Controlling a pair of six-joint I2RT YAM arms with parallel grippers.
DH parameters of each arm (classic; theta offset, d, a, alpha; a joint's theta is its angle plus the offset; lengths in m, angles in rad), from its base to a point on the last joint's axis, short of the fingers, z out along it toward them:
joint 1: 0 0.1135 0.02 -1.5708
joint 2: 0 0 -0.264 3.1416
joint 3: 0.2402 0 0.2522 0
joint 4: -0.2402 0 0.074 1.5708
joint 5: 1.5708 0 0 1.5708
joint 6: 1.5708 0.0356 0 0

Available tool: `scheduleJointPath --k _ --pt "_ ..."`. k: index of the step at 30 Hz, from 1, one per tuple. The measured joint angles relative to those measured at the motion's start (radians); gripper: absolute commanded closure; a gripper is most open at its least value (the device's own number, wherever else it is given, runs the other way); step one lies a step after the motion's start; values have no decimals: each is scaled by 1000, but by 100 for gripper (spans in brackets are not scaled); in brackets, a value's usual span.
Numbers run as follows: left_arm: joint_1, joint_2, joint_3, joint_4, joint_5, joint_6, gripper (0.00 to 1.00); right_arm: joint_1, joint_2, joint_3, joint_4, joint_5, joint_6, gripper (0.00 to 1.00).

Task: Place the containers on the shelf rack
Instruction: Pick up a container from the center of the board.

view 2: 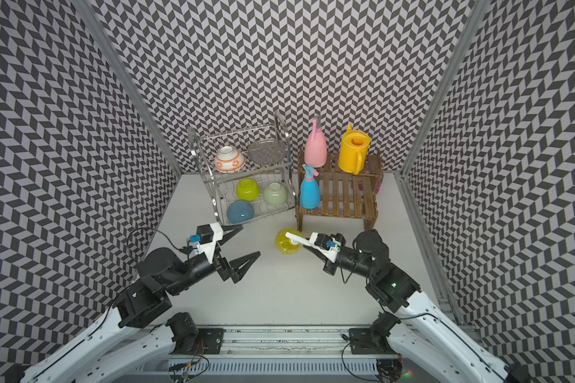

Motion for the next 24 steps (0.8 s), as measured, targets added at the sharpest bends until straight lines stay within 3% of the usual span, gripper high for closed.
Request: scheduleJointPath --k 5,12,18,24 --pt "-3 96 59 -93 130 177 1 0 0 0 -31 -91 -50 100" --pt "-49 195 113 -211 153 362 8 0 0 -21 -42 -214 -97 100" --pt "-103 290 158 -248 151 441 24 0 0 -24 -47 -270 -113 100" --pt "-137 375 183 -264 150 463 32 0 0 -24 -47 -296 -115 100"
